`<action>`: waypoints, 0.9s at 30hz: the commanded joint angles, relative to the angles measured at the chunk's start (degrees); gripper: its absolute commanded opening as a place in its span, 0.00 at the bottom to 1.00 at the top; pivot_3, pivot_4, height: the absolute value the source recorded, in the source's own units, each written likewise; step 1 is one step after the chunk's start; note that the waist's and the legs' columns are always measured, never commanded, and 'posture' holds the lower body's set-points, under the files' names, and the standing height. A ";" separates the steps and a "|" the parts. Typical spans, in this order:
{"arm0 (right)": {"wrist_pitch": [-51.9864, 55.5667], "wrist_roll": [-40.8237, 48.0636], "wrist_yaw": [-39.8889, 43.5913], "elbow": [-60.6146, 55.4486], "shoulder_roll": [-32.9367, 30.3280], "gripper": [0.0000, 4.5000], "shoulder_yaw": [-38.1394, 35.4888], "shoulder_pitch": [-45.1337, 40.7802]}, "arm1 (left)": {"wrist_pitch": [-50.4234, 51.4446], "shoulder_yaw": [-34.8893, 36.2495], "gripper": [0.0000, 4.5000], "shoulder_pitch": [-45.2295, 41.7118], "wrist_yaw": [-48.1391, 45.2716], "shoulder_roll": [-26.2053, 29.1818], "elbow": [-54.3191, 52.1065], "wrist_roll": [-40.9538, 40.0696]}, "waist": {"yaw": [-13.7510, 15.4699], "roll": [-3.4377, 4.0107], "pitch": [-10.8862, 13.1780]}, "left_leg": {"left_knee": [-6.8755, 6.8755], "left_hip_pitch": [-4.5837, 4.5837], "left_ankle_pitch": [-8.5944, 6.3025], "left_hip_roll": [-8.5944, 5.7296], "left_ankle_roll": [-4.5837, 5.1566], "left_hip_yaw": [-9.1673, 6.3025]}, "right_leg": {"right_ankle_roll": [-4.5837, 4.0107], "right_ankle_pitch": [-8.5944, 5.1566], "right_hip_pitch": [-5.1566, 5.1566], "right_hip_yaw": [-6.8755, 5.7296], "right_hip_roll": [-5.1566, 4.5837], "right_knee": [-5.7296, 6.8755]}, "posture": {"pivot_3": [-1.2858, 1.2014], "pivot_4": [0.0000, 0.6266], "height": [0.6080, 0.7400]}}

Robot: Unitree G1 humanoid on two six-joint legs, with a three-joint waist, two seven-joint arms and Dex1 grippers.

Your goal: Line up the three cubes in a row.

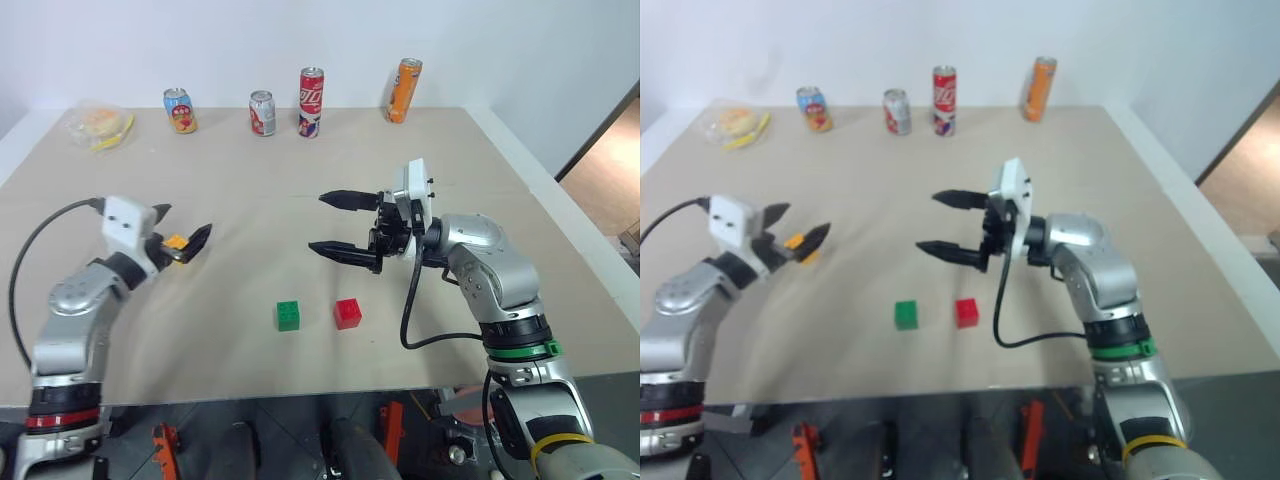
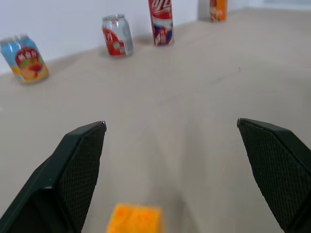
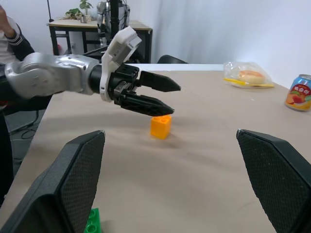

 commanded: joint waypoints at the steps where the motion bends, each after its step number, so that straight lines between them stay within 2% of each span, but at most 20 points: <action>1: -0.57 0.36 0.18 -2.05 0.14 1.00 -0.15 -0.23 | -2.31 0.10 0.99 -2.45 -9.61 4.64 7.12 -1.92 | 0.01 0.00 0.00 | -0.01 0.00 0.00 0.00 0.00 0.01 | -0.01 -0.02 0.00 0.00 -0.02 0.00 | 0.52 0.24 1.00; 5: -0.19 0.61 -0.01 -3.31 -0.04 1.00 -0.36 0.68 | -5.28 -2.48 0.99 -6.67 -16.96 7.59 17.54 -0.21 | 0.22 0.00 0.00 | -0.01 -0.03 0.00 -0.01 0.00 0.01 | -0.04 -0.03 0.00 -0.08 -0.07 0.00 | 0.52 0.24 1.00; 11: 0.22 0.53 -0.52 -4.85 -0.39 1.00 -0.51 1.84 | -10.17 -5.84 0.99 -12.92 -21.64 8.58 30.13 3.29 | 0.14 -0.01 0.00 | -0.01 -0.07 0.00 -0.01 0.00 0.04 | -0.04 -0.03 -0.02 -0.10 -0.11 0.00 | 0.52 0.24 1.00; 22: 0.87 0.72 -2.11 -6.51 -1.00 1.00 -1.28 2.70 | -17.26 -8.25 0.99 -18.54 -21.45 7.10 43.58 8.45 | 0.13 -0.01 0.00 | -0.09 -0.07 0.00 0.06 -0.01 0.04 | -0.01 -0.03 -0.07 -0.11 -0.03 0.01 | 0.52 0.24 1.00; 25: 0.91 0.85 -2.41 -6.68 -1.13 1.00 -1.33 2.82 | -17.96 -8.17 0.82 -19.13 -21.30 6.69 44.65 8.51 | 0.13 -0.01 -0.01 | -0.08 -0.08 0.00 0.06 0.00 0.03 | 0.00 -0.02 -0.07 -0.11 -0.03 0.02 | 0.52 0.24 1.00; 27: 0.90 0.88 -2.49 -6.80 -1.17 1.00 -1.32 2.90 | -18.26 -8.19 0.67 -19.34 -21.30 6.47 45.09 8.56 | 0.13 -0.01 -0.01 | -0.07 -0.08 0.00 0.06 0.00 0.03 | 0.01 -0.01 -0.07 -0.12 -0.02 0.02 | 0.52 0.24 1.00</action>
